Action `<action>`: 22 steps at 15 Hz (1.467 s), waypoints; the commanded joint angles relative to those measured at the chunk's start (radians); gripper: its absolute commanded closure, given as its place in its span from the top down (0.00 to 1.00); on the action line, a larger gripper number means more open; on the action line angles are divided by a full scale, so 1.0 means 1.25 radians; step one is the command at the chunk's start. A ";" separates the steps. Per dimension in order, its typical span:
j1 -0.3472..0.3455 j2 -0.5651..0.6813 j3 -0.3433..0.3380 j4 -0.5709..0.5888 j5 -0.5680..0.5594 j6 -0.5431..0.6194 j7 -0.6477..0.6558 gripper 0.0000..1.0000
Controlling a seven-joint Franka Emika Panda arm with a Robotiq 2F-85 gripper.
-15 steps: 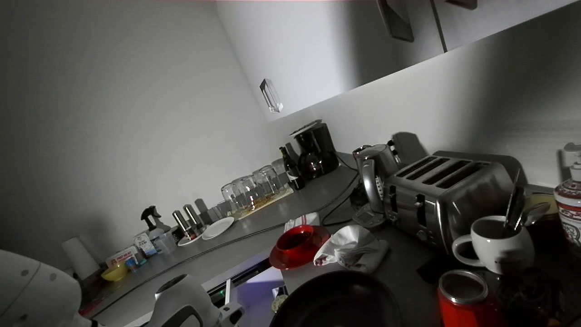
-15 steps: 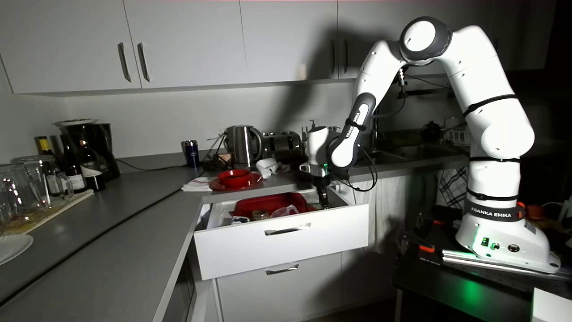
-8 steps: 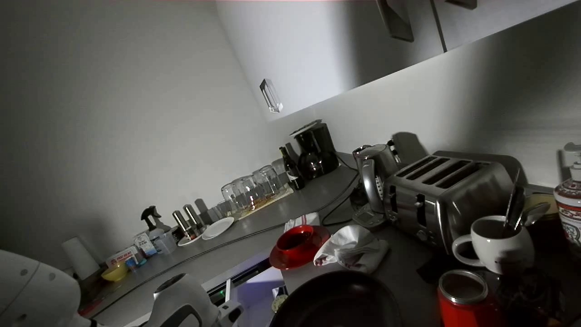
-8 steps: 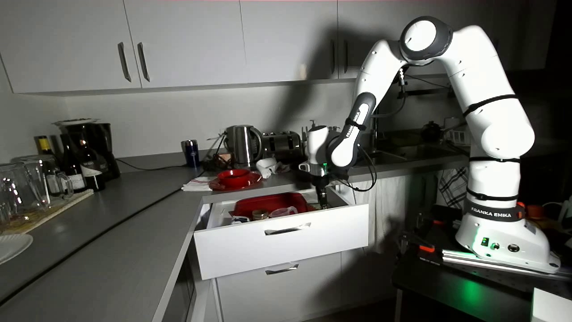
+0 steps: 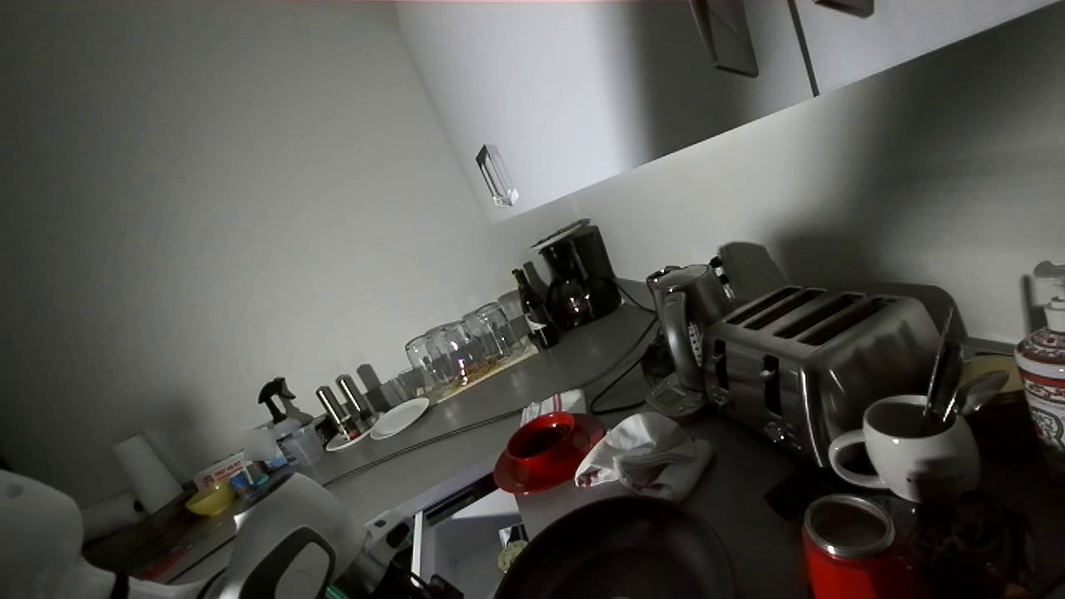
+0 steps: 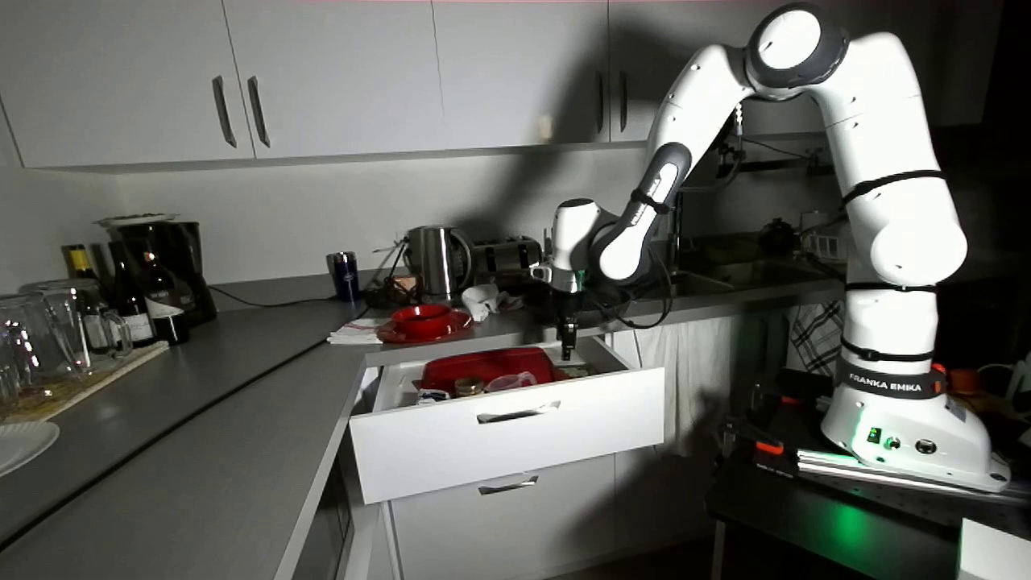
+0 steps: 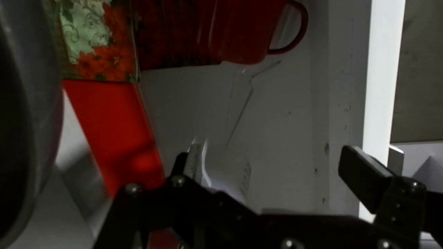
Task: Put the orange cup in the drawer
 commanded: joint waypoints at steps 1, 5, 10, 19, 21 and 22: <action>0.022 -0.146 -0.001 -0.085 -0.044 0.021 0.069 1.00; 0.040 -0.275 0.020 -0.148 -0.063 0.010 0.159 1.00; 0.044 -0.399 0.092 -0.242 0.039 0.025 0.273 1.00; 0.064 -0.481 0.156 -0.349 0.265 0.113 0.347 1.00; 0.068 -0.503 0.166 -0.377 0.285 0.131 0.369 1.00; 0.069 -0.509 0.167 -0.381 0.287 0.132 0.373 1.00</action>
